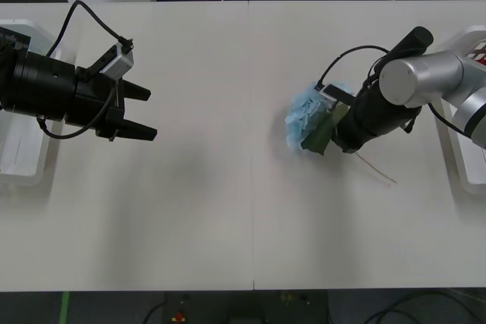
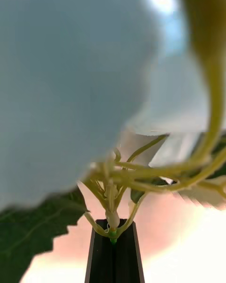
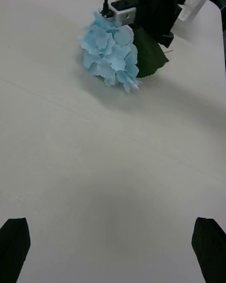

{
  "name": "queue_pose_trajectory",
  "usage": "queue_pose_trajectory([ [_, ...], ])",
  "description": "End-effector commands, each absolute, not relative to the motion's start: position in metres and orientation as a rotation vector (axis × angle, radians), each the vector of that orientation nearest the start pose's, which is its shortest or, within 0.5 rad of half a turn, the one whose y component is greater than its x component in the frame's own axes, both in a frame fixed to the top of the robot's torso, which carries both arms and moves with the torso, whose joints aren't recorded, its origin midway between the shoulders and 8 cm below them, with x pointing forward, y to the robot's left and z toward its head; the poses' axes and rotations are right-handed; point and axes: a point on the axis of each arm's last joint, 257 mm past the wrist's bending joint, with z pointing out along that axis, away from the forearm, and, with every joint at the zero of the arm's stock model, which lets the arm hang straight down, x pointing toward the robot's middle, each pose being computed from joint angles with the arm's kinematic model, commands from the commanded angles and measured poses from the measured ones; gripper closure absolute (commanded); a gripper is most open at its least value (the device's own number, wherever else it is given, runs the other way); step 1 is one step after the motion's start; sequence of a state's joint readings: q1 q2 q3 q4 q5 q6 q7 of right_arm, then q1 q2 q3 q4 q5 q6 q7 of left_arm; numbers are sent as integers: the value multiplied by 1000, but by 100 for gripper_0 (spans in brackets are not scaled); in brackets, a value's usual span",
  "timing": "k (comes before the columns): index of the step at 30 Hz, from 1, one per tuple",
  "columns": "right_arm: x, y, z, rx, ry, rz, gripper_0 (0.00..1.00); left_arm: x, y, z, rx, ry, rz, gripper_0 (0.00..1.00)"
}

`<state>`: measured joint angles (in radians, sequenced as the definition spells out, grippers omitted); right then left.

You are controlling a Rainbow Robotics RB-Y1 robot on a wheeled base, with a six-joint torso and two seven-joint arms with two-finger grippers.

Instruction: Put the red flowers into the right box and the blue flowers into the left box

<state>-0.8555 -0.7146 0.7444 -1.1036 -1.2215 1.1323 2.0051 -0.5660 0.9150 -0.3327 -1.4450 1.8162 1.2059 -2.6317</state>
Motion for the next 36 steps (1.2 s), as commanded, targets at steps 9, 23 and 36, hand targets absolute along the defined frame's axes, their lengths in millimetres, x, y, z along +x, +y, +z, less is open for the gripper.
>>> queue_pose_trajectory([
  [9, 564, -41, -132, -725, 2208, 921, 100, 479, 170, -144, 1432, 1739, -589, 0],
  [23, 554, 70, -15, -538, 1950, 1371, 100, 476, 163, -142, 1364, 1727, -668, 0],
  [36, 549, 133, 29, -525, 1788, 1430, 100, 485, 191, -123, 1091, 1755, -877, 0],
])
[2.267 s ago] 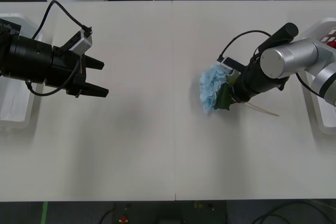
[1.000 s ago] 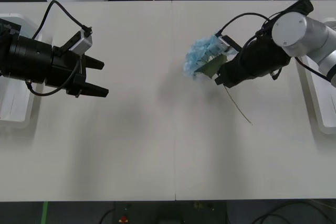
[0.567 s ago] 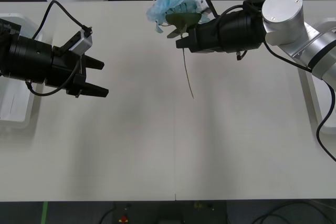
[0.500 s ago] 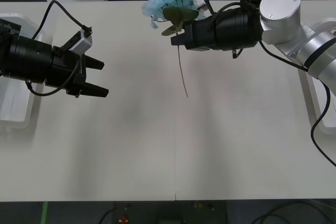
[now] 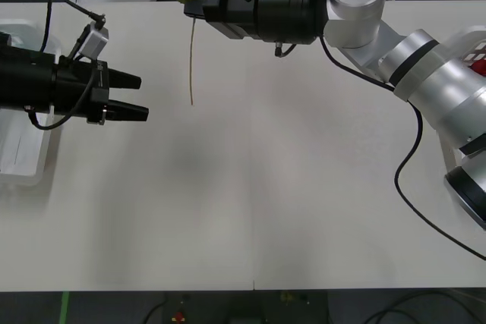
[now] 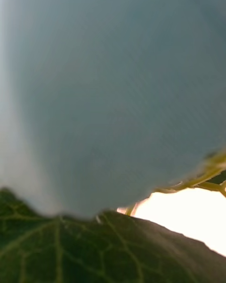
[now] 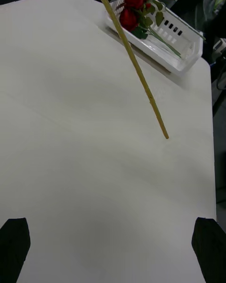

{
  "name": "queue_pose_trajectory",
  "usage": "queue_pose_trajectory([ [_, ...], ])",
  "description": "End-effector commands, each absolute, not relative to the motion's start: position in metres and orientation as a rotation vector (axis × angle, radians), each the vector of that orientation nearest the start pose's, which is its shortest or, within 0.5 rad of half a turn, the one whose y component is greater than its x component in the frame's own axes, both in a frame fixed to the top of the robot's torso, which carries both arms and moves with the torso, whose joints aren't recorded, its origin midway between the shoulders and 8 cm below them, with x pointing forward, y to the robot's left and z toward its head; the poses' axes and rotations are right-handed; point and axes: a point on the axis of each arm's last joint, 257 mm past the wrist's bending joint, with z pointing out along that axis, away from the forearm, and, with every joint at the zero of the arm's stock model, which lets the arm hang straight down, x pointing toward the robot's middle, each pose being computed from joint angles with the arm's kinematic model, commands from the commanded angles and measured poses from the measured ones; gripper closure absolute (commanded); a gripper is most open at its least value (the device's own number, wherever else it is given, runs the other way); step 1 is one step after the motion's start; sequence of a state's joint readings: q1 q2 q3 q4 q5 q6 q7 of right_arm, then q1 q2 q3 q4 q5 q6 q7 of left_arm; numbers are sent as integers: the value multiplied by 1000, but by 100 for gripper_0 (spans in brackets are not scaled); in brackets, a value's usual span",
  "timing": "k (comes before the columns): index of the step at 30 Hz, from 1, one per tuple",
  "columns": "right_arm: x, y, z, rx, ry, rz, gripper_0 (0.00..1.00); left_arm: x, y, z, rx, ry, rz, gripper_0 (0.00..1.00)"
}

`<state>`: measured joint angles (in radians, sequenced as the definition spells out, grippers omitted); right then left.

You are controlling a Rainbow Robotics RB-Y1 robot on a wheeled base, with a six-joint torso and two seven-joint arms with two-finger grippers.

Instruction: Put the red flowers into the right box and the blue flowers into the left box

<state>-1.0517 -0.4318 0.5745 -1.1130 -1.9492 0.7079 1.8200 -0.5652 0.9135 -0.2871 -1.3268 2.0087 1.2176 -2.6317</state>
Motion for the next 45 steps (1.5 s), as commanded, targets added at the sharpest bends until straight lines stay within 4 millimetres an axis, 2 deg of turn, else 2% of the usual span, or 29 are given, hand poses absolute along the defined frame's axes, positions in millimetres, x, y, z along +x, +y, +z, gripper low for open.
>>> queue_pose_trajectory([
  [1, 548, 134, 31, -527, 1782, 1433, 100, 486, 193, -119, 1052, 1750, -910, 0],
  [6, 544, 140, 31, -583, 1749, 1407, 100, 484, 191, -107, 945, 1712, -1032, 0],
  [11, 540, 143, 25, -619, 1757, 1386, 100, 477, 188, -102, 934, 1692, -1077, 0],
  [20, 535, 154, 21, -646, 1753, 1371, 100, 464, 152, -99, 972, 1626, -1166, 0],
  [30, 527, 166, 18, -663, 1754, 1384, 100, 474, 115, -102, 879, 1586, -1240, 0],
  [36, 525, 169, 15, -671, 1759, 1381, 100, 485, 102, -110, 834, 1601, -1222, 0],
  [37, 525, 169, 15, -671, 1759, 1381, 100, 486, 101, -111, 832, 1602, -1220, 7],
  [38, 525, 169, 13, -673, 1761, 1380, 100, 487, 99, -111, 822, 1602, -1223, 34],
  [39, 525, 169, 13, -674, 1763, 1380, 100, 487, 98, -111, 820, 1601, -1223, 68],
  [40, 525, 169, 13, -675, 1762, 1379, 100, 488, 97, -111, 816, 1601, -1227, 88],
  [41, 524, 170, 11, -676, 1765, 1379, 100, 488, 98, -110, 813, 1601, -1228, 100],
  [45, 524, 170, 11, -677, 1766, 1379, 100, 487, 97, -111, 815, 1604, -1233, 100],
])
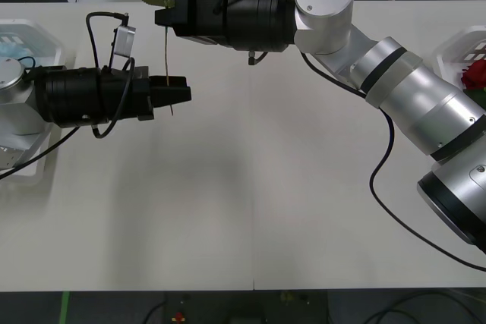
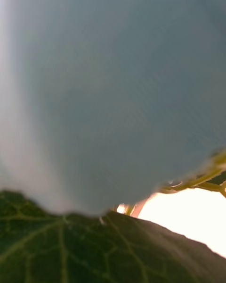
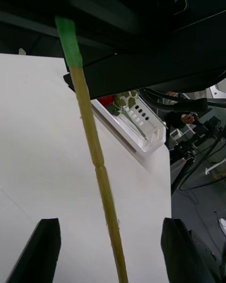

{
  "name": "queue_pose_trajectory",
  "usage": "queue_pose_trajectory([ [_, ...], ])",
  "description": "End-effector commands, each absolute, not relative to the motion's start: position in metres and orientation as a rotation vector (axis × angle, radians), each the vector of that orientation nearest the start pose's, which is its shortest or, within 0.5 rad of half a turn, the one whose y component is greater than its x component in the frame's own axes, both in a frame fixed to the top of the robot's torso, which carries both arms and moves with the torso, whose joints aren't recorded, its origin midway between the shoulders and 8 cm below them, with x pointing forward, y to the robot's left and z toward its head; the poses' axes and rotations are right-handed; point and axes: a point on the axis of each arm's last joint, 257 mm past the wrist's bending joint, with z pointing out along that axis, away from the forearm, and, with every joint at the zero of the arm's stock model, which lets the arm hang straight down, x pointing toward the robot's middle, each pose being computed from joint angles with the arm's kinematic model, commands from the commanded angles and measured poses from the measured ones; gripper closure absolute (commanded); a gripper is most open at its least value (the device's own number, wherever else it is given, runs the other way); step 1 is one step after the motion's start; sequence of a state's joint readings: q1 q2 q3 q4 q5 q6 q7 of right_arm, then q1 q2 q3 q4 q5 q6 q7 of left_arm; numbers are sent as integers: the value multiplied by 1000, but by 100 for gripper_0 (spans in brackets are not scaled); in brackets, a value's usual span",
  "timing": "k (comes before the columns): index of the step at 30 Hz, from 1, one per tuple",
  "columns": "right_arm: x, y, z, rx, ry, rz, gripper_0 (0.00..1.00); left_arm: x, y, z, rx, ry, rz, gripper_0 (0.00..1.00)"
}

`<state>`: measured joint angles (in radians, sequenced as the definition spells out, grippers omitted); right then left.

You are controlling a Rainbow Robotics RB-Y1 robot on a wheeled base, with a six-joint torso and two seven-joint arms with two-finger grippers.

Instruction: Put the red flowers into the right box and the blue flowers into the left box

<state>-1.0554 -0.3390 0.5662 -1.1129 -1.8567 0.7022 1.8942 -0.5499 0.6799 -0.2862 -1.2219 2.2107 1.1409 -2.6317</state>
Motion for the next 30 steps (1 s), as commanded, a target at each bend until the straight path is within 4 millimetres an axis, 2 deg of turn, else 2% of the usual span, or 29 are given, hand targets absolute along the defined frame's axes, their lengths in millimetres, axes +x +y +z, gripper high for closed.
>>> queue_pose_trajectory([
  [1, 524, 170, 11, -677, 1766, 1379, 100, 486, 97, -111, 817, 1605, -1236, 100],
  [11, 524, 170, 11, -676, 1766, 1378, 100, 485, 97, -109, 815, 1603, -1243, 100],
  [12, 524, 170, 11, -675, 1768, 1381, 97, 485, 97, -109, 816, 1603, -1244, 100],
  [13, 524, 169, 11, -673, 1769, 1380, 84, 485, 97, -109, 815, 1601, -1245, 100],
  [15, 527, 166, 11, -662, 1773, 1379, 26, 485, 97, -108, 816, 1601, -1245, 100],
  [16, 528, 164, 12, -657, 1774, 1380, 8, 485, 98, -108, 814, 1602, -1246, 100],
  [17, 529, 162, 12, -655, 1775, 1379, 2, 484, 98, -108, 815, 1602, -1247, 100],
  [18, 530, 161, 13, -650, 1777, 1384, 0, 484, 99, -108, 816, 1602, -1248, 100],
  [25, 540, 140, 13, -658, 1784, 1341, 0, 488, 113, -103, 813, 1609, -1218, 100],
  [30, 543, 98, 12, -743, 1835, 1251, 0, 494, 140, -102, 818, 1647, -1150, 100],
])
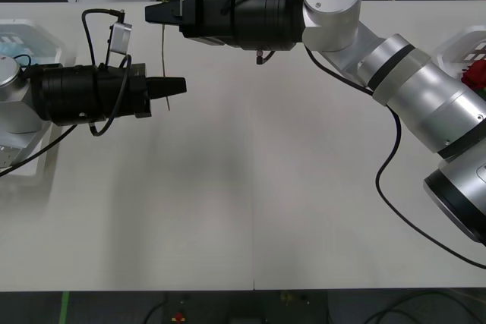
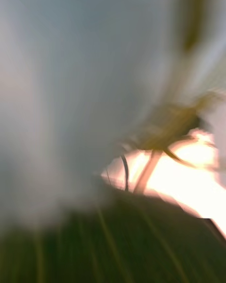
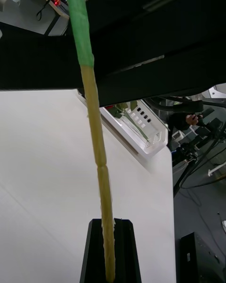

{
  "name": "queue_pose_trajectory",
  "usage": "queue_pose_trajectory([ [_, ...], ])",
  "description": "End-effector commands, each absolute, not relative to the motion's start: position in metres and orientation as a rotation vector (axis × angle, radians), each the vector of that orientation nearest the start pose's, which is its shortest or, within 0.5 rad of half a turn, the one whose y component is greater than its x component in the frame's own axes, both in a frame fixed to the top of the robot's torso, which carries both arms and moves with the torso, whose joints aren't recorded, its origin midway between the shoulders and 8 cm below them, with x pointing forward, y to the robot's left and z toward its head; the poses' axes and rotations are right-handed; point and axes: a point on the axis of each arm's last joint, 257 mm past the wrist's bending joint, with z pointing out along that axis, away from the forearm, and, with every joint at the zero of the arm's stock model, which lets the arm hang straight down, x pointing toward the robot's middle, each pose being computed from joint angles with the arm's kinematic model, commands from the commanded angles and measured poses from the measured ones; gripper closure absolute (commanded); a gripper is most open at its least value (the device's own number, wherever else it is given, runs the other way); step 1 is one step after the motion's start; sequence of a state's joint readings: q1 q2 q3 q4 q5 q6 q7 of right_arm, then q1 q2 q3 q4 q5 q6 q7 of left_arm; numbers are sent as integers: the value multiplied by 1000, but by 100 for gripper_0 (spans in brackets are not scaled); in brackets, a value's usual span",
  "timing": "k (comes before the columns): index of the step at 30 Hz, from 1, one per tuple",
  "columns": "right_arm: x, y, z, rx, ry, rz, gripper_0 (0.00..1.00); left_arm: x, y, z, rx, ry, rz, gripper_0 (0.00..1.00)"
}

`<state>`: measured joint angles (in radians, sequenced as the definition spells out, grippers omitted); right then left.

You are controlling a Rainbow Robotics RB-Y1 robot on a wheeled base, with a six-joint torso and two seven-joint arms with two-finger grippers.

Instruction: Put the red flowers into the right box and the blue flowers into the left box

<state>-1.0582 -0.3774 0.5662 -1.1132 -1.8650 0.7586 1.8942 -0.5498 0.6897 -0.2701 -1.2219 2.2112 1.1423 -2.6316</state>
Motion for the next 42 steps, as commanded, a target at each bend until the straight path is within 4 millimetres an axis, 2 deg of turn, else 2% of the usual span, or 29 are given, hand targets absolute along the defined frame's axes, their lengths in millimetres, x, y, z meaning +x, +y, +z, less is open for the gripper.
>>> queue_pose_trajectory([
  [1, 543, 88, 12, -762, 1848, 1229, 0, 495, 146, -101, 821, 1655, -1134, 100],
  [4, 542, 52, 6, -837, 1897, 1143, 0, 499, 187, -101, 791, 1696, -1054, 100],
  [5, 542, 45, 6, -850, 1902, 1123, 0, 499, 195, -101, 784, 1703, -1039, 100],
  [6, 540, 28, 5, -888, 1918, 1080, 0, 499, 215, -102, 772, 1726, -998, 100],
  [7, 540, 21, 4, -902, 1925, 1057, 0, 500, 223, -100, 767, 1733, -982, 100],
  [9, 537, -6, 0, -981, 1945, 954, 0, 499, 250, -101, 750, 1766, -928, 100],
  [12, 532, -47, -7, -1092, 1969, 832, 0, 498, 292, -94, 719, 1802, -835, 100],
  [13, 531, -55, -8, -1112, 1972, 810, 0, 497, 300, -92, 715, 1808, -815, 100],
  [15, 524, -80, -16, -1210, 1971, 738, 0, 496, 331, -88, 719, 1842, -715, 100],
  [17, 520, -96, -21, -1270, 1962, 687, 0, 497, 350, -88, 726, 1862, -645, 100],
  [18, 516, -112, -26, -1327, 1949, 645, 0, 496, 372, -87, 735, 1885, -561, 100],
  [20, 511, -130, -36, -1389, 1921, 597, 0, 500, 405, -84, 749, 1911, -412, 100],
  [21, 511, -130, -36, -1389, 1921, 597, 0, 500, 405, -84, 749, 1911, -412, 100],
  [22, 506, -141, -46, -1443, 1893, 558, 0, 503, 440, -82, 752, 1940, -263, 100],
  [23, 503, -148, -53, -1475, 1872, 533, 0, 506, 460, -77, 755, 1948, -171, 100],
  [25, 500, -157, -60, -1503, 1835, 509, 0, 506, 485, -74, 752, 1969, -67, 100],
  [29, 494, -176, -65, -1583, 1746, 436, 0, 496, 528, -74, 698, 2011, 51, 100],
  [34, 484, -196, -65, -1643, 1695, 385, 0, 481, 565, -83, 655, 2055, 150, 100],
  [38, 479, -199, -60, -1622, 1685, 396, 0, 472, 591, -91, 654, 2092, 251, 100],
  [40, 477, -198, -57, -1612, 1676, 406, 0, 469, 600, -92, 657, 2106, 290, 100],
  [42, 480, -199, -55, -1598, 1674, 400, 0, 466, 607, -102, 672, 2138, 328, 100],
])
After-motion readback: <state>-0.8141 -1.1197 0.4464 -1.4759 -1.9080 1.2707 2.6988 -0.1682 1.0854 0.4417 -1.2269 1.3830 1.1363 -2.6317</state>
